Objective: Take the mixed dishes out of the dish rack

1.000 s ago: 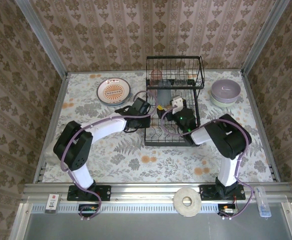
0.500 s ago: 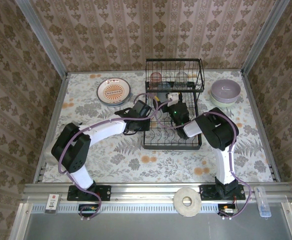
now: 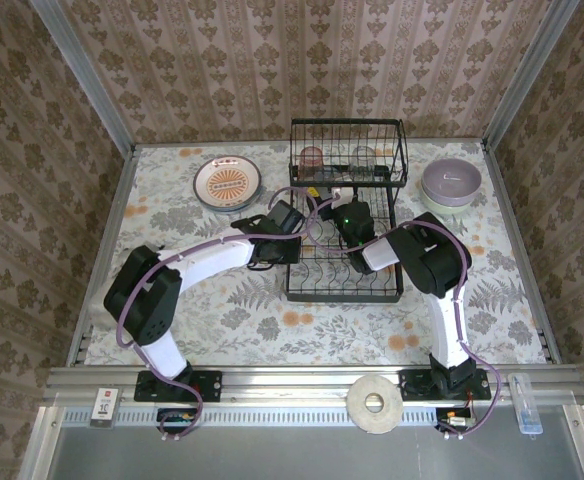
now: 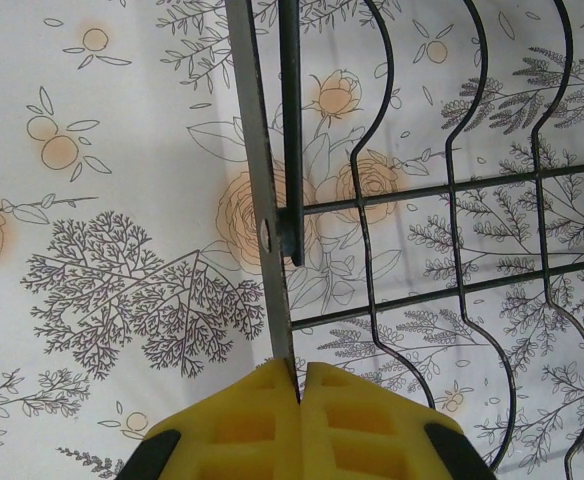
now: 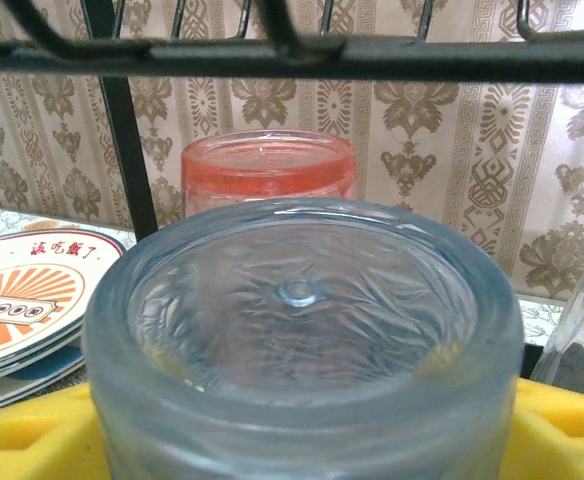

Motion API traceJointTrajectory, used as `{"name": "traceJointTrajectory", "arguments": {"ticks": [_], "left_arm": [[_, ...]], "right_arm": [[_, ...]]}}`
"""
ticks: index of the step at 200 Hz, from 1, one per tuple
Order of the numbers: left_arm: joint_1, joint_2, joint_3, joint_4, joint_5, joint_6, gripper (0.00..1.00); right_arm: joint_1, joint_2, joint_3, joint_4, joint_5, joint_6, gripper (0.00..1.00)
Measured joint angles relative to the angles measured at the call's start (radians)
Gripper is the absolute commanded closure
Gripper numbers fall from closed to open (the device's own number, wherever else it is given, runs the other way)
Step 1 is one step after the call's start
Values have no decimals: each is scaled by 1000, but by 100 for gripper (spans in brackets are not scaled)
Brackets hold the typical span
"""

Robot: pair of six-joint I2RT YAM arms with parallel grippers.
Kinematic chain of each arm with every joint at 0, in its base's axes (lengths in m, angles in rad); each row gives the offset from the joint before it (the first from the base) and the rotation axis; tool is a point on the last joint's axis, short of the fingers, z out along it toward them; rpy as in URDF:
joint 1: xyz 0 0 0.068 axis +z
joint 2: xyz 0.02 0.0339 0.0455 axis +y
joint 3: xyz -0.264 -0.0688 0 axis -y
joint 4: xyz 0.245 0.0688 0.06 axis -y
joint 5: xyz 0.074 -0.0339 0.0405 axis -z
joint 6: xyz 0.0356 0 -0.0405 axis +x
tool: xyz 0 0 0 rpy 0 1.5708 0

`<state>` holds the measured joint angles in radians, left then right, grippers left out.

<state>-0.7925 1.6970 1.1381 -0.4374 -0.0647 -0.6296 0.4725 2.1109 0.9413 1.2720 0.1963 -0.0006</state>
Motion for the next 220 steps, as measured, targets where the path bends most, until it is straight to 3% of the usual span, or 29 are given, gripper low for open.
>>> {"name": "traceJointTrajectory", "arguments": {"ticks": [22,103,113,160,220], "left_arm": [[0,5,10,-11,0,0,100],[2,19,29,-32,5,-3,98],[3,19,29,-31,7,-3,94],[17,21,28,21,50,43,57],[28,-31,-19,111,59,136,34]], "right_arm": [[5,0,-1,1,0,0,46],[59,-127,-168,5,-16,-16,69],[63,-146,-195,6,-17,-11,70],[66,-308,-348,-31,-13,42,73],[68,-568,-432,-196,28,113,74]]}}
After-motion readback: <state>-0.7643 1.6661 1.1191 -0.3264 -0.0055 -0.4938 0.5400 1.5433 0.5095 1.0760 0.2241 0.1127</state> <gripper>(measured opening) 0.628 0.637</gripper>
